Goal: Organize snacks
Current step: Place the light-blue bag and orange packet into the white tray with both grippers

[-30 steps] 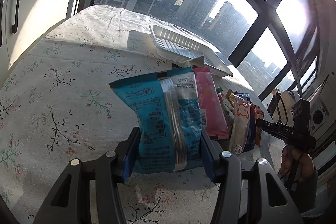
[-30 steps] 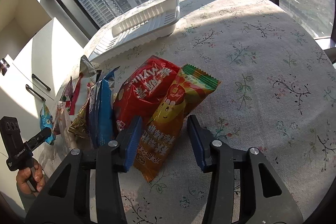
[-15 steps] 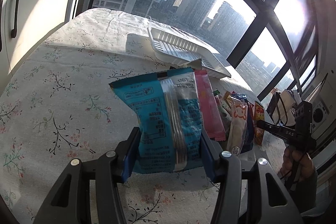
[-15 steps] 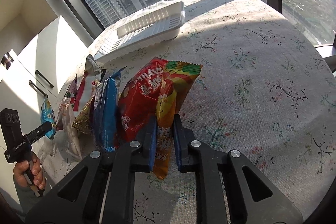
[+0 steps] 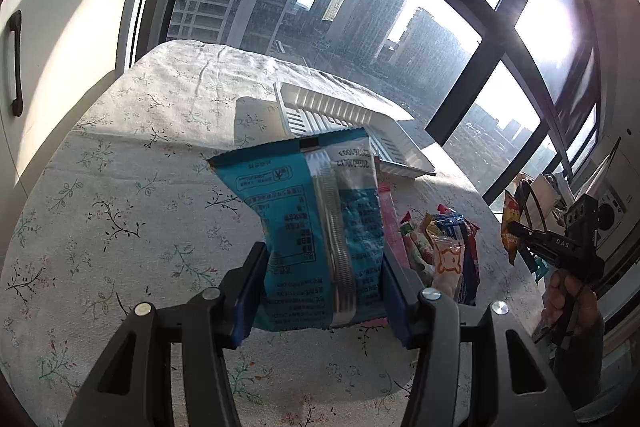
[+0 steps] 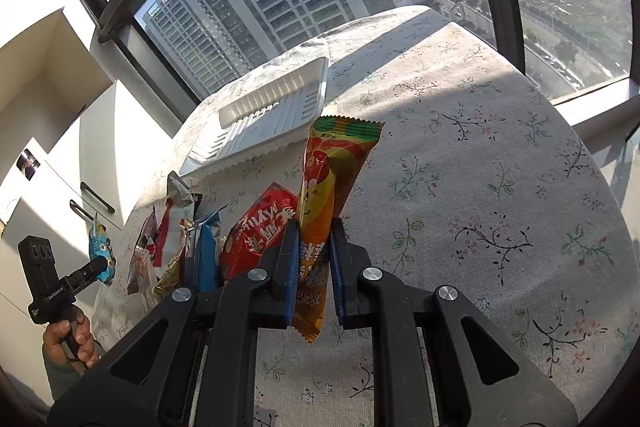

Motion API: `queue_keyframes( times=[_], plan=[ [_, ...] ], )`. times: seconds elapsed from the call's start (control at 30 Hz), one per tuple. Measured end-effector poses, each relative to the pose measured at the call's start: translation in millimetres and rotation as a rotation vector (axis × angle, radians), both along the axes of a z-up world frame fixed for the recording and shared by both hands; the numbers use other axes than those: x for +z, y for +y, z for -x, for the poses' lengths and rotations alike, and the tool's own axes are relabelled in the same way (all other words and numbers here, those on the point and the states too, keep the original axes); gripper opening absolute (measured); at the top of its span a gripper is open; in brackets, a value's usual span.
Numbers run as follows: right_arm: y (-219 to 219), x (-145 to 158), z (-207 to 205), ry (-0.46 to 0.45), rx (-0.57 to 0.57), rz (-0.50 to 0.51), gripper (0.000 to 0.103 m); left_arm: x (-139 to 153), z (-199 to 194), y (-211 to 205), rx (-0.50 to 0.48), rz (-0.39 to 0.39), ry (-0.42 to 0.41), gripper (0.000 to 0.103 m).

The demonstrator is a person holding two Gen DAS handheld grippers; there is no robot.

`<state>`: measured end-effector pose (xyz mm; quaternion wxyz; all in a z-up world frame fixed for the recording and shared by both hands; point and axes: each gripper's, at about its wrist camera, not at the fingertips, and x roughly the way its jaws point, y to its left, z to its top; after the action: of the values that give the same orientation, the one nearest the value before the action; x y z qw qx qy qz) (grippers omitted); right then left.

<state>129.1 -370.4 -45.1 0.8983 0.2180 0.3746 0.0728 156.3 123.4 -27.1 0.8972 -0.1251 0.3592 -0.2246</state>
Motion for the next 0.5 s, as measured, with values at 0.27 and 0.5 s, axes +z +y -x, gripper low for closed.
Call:
queue_keyframes(
  times=[0.27,0.5],
  plan=[
    [-4.7,45.2,-72.3,-0.079,0.057,0.019,0.013,47.6,-79.0,-11.5,-0.032,-0.057,-0.059,0.055],
    [34.1,57.7,-169.6,-0.042,0.195,0.044,0.013,52.1,-167.8,-55.5,-0.11,-0.134,-0.001,0.056]
  ],
)
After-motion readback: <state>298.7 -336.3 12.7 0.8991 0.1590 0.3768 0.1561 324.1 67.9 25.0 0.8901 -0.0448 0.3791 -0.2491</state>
